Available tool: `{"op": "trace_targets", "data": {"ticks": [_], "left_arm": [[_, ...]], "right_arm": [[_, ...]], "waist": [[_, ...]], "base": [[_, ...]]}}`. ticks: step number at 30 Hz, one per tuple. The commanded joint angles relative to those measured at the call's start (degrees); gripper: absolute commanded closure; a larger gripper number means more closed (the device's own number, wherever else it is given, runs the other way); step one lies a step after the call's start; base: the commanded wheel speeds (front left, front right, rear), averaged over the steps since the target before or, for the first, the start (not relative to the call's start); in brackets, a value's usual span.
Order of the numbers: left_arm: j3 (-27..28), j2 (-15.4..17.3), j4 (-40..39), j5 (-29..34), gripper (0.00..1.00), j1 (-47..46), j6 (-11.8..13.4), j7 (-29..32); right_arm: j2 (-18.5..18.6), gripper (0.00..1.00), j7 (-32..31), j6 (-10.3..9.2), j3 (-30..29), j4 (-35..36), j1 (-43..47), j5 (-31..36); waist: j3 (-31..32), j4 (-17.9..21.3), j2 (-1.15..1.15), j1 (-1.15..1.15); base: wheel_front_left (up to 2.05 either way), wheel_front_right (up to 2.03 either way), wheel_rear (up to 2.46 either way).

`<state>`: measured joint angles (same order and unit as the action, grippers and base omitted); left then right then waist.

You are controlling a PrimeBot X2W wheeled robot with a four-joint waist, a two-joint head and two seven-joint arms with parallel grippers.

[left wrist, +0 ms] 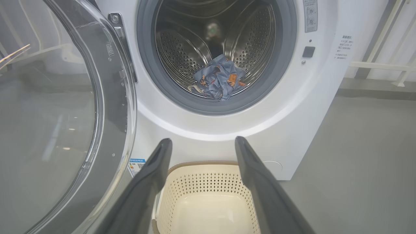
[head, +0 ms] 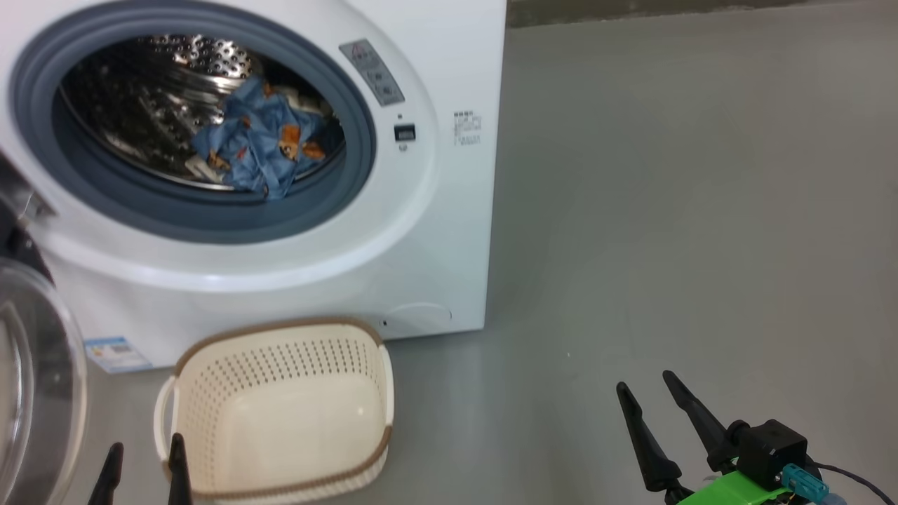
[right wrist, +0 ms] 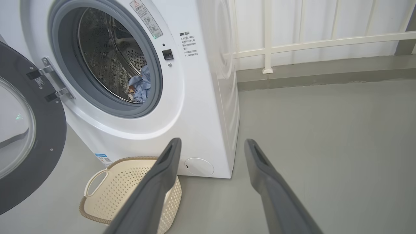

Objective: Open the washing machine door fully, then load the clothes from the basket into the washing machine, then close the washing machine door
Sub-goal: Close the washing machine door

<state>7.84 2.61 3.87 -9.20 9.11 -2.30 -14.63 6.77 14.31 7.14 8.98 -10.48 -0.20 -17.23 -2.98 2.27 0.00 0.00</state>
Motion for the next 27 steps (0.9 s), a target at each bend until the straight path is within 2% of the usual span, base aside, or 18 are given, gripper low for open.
{"op": "trace_targets", "data": {"ticks": [1, 12, 27], "left_arm": [[2.0, 0.3, -1.7, 0.0, 0.00, -2.8, 0.1, -0.4], [1.9, 0.3, -2.2, -0.6, 0.00, -2.8, 0.4, -0.4], [1.1, 0.3, -2.2, -1.6, 0.00, -2.1, -0.7, -0.4]], "right_arm": [[0.1, 0.00, 0.7, 0.35, 1.3, 1.2, -1.7, 0.1], [0.2, 0.00, 0.7, 0.35, 1.2, 1.0, -1.5, 0.0], [0.7, 0.00, 0.7, 0.35, 1.5, 0.9, -0.8, 0.1]], "waist": [[-0.1, 0.0, 0.00, 0.00], [0.3, -0.2, 0.00, 0.00], [1.5, -0.4, 0.00, 0.00]], "base": [[-2.13, 2.13, 0.00], [-1.45, 1.45, 0.00], [-0.12, 0.12, 0.00]]}}
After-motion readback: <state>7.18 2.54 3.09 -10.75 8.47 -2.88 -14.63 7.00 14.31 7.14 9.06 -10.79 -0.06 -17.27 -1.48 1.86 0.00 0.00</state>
